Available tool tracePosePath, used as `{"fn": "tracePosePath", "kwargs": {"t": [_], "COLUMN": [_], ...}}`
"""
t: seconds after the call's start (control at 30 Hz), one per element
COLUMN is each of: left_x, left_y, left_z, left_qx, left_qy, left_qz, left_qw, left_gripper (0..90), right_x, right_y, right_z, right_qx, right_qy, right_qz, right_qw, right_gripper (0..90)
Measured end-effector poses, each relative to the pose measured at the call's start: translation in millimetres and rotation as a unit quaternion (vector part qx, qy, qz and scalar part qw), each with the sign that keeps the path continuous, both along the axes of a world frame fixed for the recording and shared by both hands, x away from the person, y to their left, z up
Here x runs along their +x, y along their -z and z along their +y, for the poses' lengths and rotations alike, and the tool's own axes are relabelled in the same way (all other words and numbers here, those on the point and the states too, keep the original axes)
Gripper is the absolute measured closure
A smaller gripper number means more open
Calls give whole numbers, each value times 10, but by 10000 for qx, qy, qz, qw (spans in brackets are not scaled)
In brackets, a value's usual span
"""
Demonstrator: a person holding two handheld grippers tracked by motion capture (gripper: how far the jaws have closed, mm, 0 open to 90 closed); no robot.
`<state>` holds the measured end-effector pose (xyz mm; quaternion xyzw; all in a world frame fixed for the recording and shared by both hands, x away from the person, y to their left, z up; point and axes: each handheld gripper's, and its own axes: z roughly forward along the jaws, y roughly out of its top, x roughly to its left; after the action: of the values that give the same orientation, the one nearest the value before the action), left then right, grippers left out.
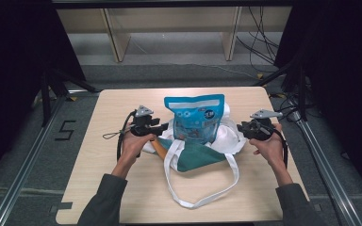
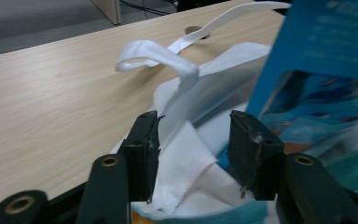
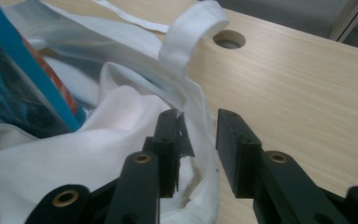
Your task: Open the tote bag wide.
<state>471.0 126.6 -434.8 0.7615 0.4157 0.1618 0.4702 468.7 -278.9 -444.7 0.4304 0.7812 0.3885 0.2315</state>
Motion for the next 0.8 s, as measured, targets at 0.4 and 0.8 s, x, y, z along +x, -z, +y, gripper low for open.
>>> {"fn": "tracePosePath", "kwargs": {"t": [0.4, 0.8], "left_x": [-193, -386], "left_y": [58, 149], "left_z": [63, -15], "left_qx": [-13, -30], "left_qy": [144, 386], "left_qz": [206, 382], "left_qw": [9997, 9985], "left_gripper": [388, 302], "right_x": [-100, -287], "right_y": [-55, -63], "right_z": [139, 246], "right_qx": [42, 132], "right_qy": [-255, -416], "right_qz": [130, 260], "right_qw": [9996, 9987], "right_gripper": [521, 447]}}
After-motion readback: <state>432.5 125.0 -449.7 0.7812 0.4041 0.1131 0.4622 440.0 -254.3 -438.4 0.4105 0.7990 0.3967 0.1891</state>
